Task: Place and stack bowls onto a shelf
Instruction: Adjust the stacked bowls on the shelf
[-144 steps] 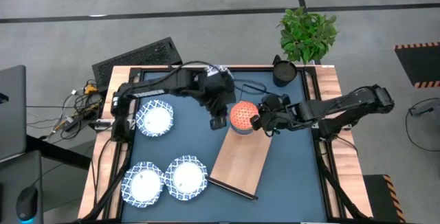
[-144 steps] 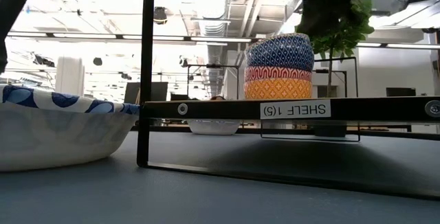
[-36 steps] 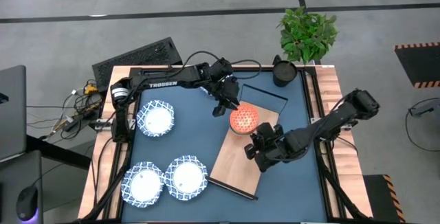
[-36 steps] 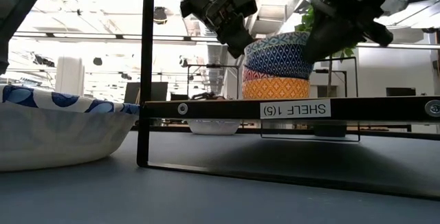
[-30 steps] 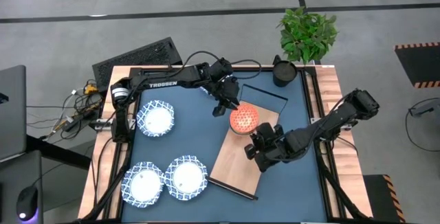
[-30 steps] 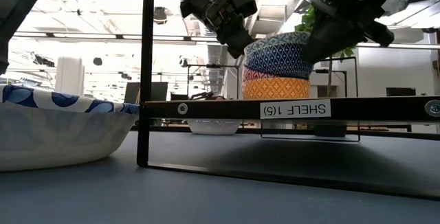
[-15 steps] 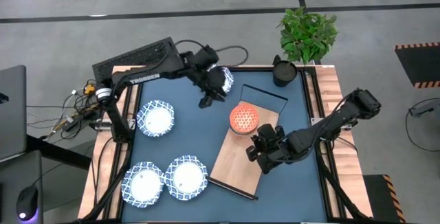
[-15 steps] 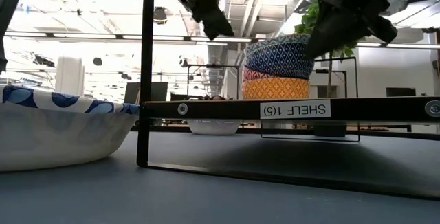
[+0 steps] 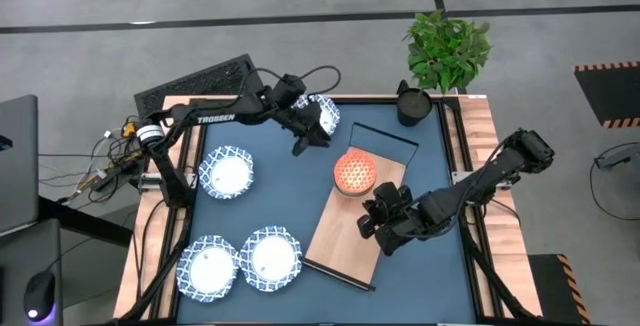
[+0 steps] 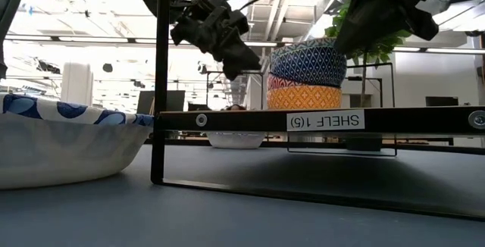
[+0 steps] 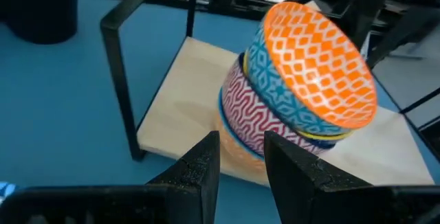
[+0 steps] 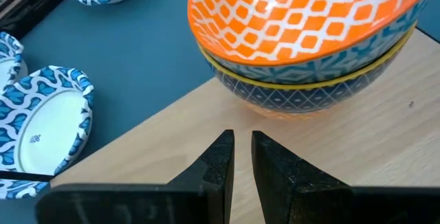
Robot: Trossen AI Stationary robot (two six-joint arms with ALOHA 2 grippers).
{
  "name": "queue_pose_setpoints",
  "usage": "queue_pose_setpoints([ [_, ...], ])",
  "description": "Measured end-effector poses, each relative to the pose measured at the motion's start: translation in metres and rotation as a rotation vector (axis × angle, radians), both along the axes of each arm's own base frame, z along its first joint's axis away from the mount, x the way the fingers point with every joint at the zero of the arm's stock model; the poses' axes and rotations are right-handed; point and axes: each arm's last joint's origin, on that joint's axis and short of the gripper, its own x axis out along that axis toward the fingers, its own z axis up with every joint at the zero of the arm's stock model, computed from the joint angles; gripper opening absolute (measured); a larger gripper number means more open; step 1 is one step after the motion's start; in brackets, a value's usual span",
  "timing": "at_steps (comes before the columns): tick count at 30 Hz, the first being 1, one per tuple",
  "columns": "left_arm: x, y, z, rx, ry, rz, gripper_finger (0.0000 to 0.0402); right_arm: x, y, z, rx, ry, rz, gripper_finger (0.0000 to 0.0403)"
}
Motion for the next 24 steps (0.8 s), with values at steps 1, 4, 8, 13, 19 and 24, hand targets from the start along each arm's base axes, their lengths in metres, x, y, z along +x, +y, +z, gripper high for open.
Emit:
queue_pose_setpoints([
  [1,0.000,0.000,0.000,-0.003,-0.002,-0.006,0.0098,0.000,0.000,0.000,0.001,-0.001,-0.001,0.0079],
  [4,0.001,-0.003,0.001,-0.011,-0.021,-0.057,0.0098,0.002,-0.003,0.000,0.005,0.001,-0.012,0.0079],
  [8,0.003,-0.006,0.000,0.029,-0.017,-0.048,0.0098,0.004,-0.009,0.000,0.005,0.001,-0.033,0.0079],
  [13,0.011,-0.002,-0.017,-0.020,-0.012,-0.074,0.0098,0.006,-0.012,0.000,0.029,0.012,-0.033,0.0079],
  [19,0.020,-0.004,-0.034,-0.068,-0.003,-0.125,0.0098,0.007,-0.013,0.000,0.039,0.008,-0.039,0.0079],
  [24,0.023,-0.007,-0.035,-0.053,-0.033,-0.167,0.0098,0.010,-0.020,-0.001,0.068,0.021,-0.052,0.0079],
])
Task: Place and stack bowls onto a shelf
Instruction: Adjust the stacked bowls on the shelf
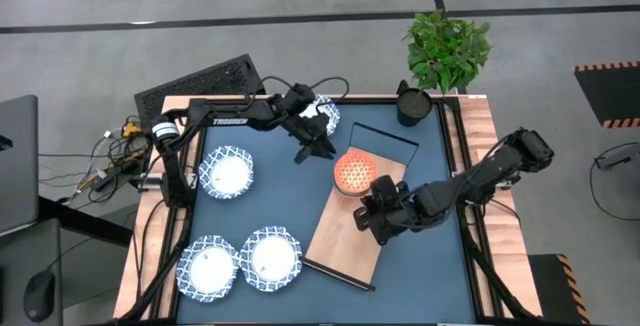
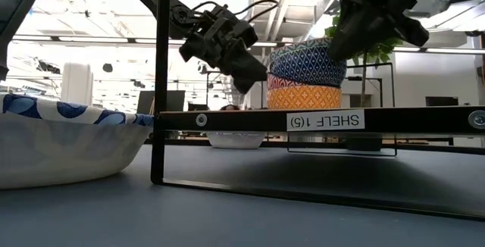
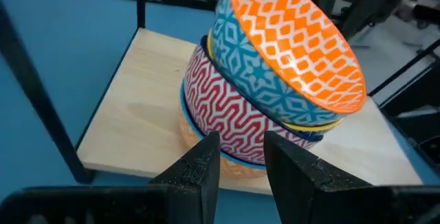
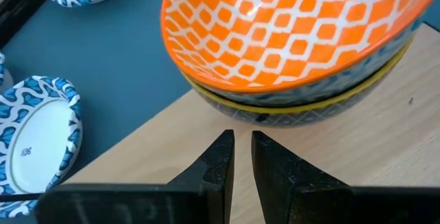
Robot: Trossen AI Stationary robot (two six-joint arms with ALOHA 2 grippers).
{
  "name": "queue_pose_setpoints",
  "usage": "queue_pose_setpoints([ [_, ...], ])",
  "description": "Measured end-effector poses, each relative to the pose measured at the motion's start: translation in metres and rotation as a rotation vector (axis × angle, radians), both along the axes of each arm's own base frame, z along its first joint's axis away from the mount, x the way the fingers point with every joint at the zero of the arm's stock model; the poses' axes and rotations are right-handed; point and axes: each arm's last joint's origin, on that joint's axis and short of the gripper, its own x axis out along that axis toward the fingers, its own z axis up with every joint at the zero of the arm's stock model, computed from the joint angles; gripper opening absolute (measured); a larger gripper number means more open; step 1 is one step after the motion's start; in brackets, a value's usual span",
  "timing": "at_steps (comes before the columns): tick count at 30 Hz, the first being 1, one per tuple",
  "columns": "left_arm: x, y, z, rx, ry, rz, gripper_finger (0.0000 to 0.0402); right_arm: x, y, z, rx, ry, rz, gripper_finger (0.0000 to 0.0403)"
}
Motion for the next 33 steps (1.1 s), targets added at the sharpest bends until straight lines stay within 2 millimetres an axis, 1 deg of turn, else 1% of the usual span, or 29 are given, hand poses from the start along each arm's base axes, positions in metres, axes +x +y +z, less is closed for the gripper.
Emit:
queue_pose_setpoints([
  [6,0.003,-0.004,-0.001,0.032,-0.026,-0.034,0.0098,0.004,-0.009,0.000,0.023,0.013,-0.019,0.0079],
  [8,0.006,-0.003,-0.008,0.027,-0.024,-0.043,0.0098,0.004,-0.011,-0.001,0.035,0.016,-0.020,0.0079],
  [12,0.009,0.000,-0.029,-0.017,0.025,-0.049,0.0098,0.005,-0.011,-0.001,0.035,0.016,-0.019,0.0079],
  [16,0.014,-0.002,-0.041,-0.052,0.036,-0.068,0.0098,0.005,-0.011,-0.001,0.037,0.017,-0.017,0.0079],
  [20,0.016,-0.003,-0.040,-0.033,0.026,-0.066,0.0098,0.004,-0.011,-0.001,0.036,0.024,-0.016,0.0079],
  [25,0.020,-0.004,-0.034,-0.056,-0.021,-0.064,0.0098,0.004,-0.011,-0.001,0.038,0.029,-0.009,0.0079],
  [28,0.020,-0.005,-0.035,-0.061,-0.003,-0.060,0.0098,0.004,-0.011,-0.001,0.040,0.027,-0.009,0.0079],
  [33,0.016,0.005,-0.028,-0.091,-0.022,-0.047,0.0098,0.004,-0.010,-0.001,0.039,0.028,-0.004,0.0079],
])
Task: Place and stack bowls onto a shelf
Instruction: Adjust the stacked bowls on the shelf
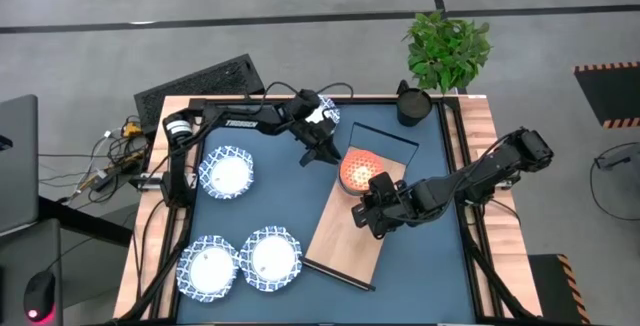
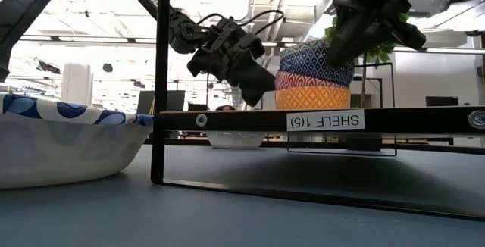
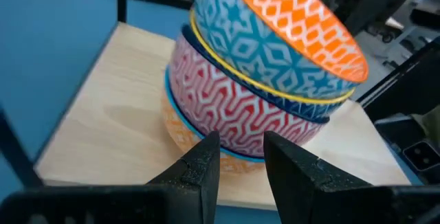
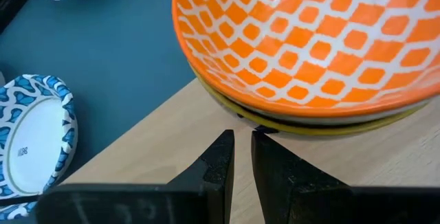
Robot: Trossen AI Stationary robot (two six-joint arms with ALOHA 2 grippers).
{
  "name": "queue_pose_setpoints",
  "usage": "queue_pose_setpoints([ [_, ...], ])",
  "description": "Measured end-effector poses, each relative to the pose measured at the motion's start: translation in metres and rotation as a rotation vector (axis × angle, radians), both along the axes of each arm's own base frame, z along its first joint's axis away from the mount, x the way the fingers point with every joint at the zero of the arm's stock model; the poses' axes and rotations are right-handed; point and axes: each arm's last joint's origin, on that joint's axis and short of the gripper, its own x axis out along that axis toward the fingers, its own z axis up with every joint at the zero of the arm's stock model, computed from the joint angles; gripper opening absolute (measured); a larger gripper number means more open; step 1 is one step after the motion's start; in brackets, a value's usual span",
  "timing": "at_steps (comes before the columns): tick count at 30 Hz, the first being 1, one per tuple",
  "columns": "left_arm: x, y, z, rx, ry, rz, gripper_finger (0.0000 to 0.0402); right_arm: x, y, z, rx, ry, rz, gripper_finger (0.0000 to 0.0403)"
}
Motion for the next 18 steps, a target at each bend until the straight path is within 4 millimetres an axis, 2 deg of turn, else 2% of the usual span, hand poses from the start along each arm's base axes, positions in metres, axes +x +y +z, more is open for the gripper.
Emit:
queue_pose_setpoints([
  [8,-0.0021,0.0076,0.0053,-0.043,-0.016,-0.022,0.0098,-0.0006,-0.0005,-0.0003,-0.003,0.008,-0.001,0.0079],
  [13,-0.0048,0.0044,0.0025,-0.101,0.014,-0.080,0.0098,-0.0007,-0.0009,-0.0005,-0.004,0.011,-0.002,0.0079],
  [18,0.0004,-0.0019,0.0005,-0.035,0.002,-0.063,0.0098,-0.0009,-0.0012,-0.0006,-0.005,0.013,-0.003,0.0079],
])
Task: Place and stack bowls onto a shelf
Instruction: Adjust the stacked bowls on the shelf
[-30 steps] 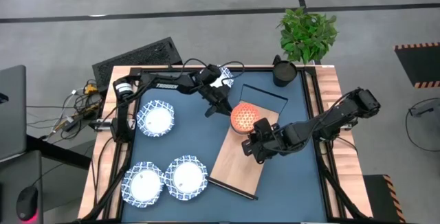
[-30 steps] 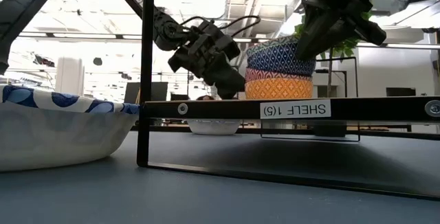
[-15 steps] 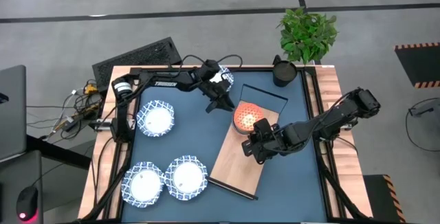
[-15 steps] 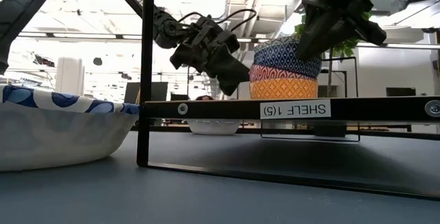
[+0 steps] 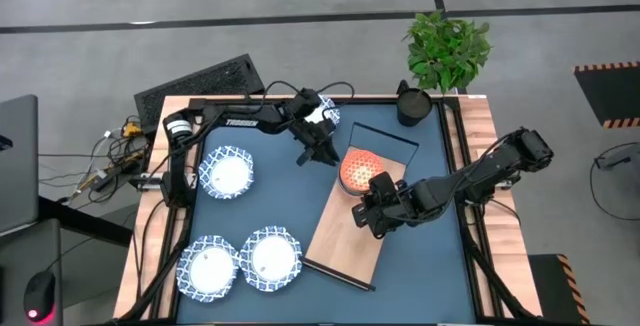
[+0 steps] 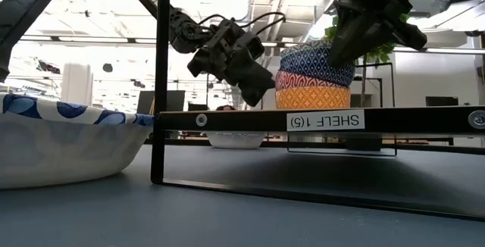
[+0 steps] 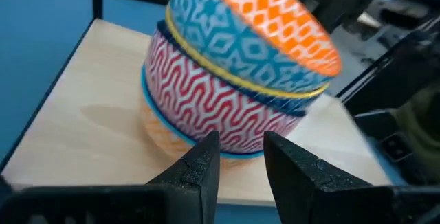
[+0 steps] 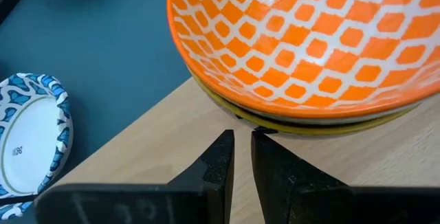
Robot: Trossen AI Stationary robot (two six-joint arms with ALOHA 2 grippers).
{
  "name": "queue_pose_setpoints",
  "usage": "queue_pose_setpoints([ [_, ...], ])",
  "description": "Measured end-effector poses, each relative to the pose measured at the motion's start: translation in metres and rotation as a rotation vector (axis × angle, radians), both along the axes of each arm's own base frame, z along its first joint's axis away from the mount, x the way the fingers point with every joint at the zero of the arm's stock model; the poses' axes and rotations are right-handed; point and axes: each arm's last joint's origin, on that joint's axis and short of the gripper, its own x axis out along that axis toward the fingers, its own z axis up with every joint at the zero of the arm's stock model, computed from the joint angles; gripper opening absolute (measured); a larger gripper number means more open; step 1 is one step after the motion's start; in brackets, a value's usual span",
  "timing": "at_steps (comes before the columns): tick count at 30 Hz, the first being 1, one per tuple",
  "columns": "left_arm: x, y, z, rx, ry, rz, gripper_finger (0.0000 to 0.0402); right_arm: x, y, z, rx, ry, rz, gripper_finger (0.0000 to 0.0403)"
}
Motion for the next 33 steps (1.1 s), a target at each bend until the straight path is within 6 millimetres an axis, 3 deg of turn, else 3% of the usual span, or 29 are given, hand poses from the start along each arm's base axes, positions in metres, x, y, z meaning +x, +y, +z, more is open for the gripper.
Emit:
queue_pose_setpoints([
  [8,0.011,-0.022,-0.003,0.117,-0.021,-0.015,0.0098,0.000,0.000,0.000,0.010,0.000,-0.003,0.0079],
  [23,0.012,-0.027,-0.005,0.146,-0.011,0.006,0.0098,0.004,-0.009,-0.002,0.019,0.036,0.020,0.0079],
  [33,0.012,-0.028,-0.005,0.144,-0.008,0.004,0.0098,-0.025,0.006,0.037,-0.006,-0.146,0.002,0.0079],
])
